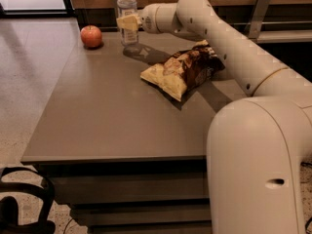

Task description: Move blue plastic bottle near apple

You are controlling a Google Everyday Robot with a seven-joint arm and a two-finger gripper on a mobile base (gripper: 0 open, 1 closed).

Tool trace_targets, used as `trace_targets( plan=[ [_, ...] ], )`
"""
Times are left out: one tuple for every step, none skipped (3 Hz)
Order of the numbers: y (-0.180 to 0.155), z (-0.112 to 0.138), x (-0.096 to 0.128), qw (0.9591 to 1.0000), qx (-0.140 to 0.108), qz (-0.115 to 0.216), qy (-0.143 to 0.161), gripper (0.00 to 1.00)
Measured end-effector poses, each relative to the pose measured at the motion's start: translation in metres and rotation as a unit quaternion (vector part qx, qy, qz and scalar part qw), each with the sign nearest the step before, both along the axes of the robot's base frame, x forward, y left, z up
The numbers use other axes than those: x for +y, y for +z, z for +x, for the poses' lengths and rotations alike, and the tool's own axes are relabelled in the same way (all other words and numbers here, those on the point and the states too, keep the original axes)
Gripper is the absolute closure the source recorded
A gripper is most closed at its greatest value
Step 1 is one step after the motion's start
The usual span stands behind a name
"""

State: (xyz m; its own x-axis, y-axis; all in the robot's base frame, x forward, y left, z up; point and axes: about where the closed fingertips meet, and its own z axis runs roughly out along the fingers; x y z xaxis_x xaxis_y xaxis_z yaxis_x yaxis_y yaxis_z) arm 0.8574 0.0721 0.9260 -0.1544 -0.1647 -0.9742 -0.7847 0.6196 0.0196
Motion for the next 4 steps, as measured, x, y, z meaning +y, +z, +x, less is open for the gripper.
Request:
trace_targets(
  plan=[
    [-0.011, -0.001, 0.003, 0.9984, -0.027, -0.038, -0.031, 1.0],
    [-0.017, -0.005, 0.009, 0.9952, -0.049, -0.071, -0.046, 1.0],
    [-0.015, -0.008, 0.02, 0.9931, -0.067, -0.085, -0.046, 1.0],
    [-0.01, -0.008, 0.034, 0.9933, -0.074, -0.081, -0.035, 1.0]
  ],
)
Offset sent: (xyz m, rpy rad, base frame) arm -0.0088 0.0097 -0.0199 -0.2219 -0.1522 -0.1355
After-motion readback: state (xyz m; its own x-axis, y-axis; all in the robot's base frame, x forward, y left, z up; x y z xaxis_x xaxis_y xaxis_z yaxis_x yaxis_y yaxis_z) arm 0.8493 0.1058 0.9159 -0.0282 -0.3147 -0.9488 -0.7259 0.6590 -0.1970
